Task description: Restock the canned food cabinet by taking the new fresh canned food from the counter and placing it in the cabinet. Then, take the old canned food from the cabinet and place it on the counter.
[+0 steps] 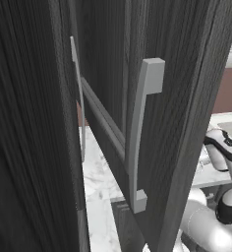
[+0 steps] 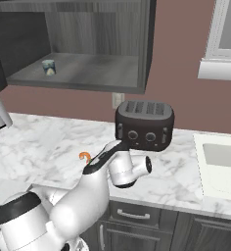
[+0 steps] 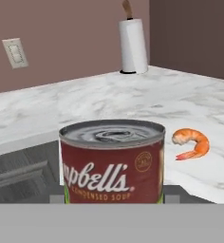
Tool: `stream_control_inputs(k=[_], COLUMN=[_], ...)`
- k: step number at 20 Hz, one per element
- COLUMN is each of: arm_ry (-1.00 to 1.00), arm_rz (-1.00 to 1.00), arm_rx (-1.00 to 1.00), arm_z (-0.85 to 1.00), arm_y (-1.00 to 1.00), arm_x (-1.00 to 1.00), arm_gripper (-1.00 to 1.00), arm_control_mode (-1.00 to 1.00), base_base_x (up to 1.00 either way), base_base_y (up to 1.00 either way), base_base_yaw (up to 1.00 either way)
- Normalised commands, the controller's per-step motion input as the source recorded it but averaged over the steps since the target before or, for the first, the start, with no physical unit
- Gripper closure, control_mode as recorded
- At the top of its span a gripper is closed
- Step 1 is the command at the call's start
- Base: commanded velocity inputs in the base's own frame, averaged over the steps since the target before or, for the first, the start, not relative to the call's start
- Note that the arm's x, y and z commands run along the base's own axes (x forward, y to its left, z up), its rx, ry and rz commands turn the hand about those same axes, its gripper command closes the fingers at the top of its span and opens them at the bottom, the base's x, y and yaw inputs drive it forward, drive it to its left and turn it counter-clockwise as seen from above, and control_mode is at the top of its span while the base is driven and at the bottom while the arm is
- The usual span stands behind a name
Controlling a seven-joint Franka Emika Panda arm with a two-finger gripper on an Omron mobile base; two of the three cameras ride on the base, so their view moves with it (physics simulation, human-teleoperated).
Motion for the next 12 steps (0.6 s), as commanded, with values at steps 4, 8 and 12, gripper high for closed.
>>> stream_control_inputs(k=[4, 8, 12], arm_ry=[-0.06, -0.08, -0.11], arm_rz=[0.01, 0.02, 0.02], arm_rx=[0.00, 0.00, 0.00], arm_z=[-0.38, -0.27, -0.20], arm_y=[0.00, 0.00, 0.00], arm_x=[0.22, 0.16, 0.14], arm_gripper=[1.00, 1.00, 1.00], arm_control_mode=[-1.00, -1.00, -1.00], base_base_x=[0.00, 0.00, 0.00], base_base_y=[0.00, 0.00, 0.00], base_base_yaw=[0.00, 0.00, 0.00])
